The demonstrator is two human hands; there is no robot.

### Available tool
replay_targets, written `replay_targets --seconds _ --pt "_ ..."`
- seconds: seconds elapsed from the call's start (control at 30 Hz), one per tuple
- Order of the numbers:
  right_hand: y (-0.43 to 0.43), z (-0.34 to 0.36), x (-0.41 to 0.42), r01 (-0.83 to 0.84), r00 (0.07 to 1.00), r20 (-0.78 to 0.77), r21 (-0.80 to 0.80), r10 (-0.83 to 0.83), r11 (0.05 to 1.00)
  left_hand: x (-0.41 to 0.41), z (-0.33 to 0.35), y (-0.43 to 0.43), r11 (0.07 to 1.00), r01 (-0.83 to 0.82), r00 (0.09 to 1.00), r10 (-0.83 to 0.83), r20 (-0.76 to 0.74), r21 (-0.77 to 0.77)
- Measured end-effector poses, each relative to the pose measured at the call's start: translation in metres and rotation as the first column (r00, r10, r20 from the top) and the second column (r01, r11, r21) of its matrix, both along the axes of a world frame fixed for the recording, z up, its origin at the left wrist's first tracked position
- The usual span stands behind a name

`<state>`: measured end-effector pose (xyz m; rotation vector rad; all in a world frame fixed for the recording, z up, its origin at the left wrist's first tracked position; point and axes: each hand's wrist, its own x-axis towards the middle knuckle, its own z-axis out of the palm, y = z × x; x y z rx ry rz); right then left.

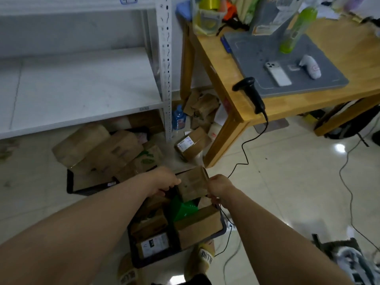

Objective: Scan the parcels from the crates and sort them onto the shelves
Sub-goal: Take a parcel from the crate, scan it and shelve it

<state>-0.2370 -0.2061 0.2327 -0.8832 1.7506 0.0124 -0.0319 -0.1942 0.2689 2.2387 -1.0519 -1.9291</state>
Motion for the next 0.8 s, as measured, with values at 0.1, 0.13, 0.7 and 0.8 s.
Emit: replay_targets --seconds 0.1,0.13,0.7,0.8 --pt "-0.031 -0.054 -0.018 -0.051 0.998 -0.036 0.008 0.051 0.999 -0.026 -0.05 -0.026 0.998 -0.053 0.998 0.053 0.021 0.023" --pt "-0.04 -0.071 -0.024 -0.079 0.995 -0.06 -0.008 0.078 0.997 -0.033 -0.069 -0.033 0.996 -0.085 0.996 0.084 0.03 0.033" --pt "-0.085 -0.301 -0.034 -0.153 0.983 -0.092 0.065 0.158 0.986 -0.061 -0.318 -0.05 0.79 -0.57 0.798 0.598 -0.075 0.225" --pt "-0.084 -0.306 -0.031 -0.089 0.992 -0.085 0.064 0.094 0.994 -0.06 -0.325 -0.054 0.723 -0.633 0.719 0.681 -0.135 0.277"
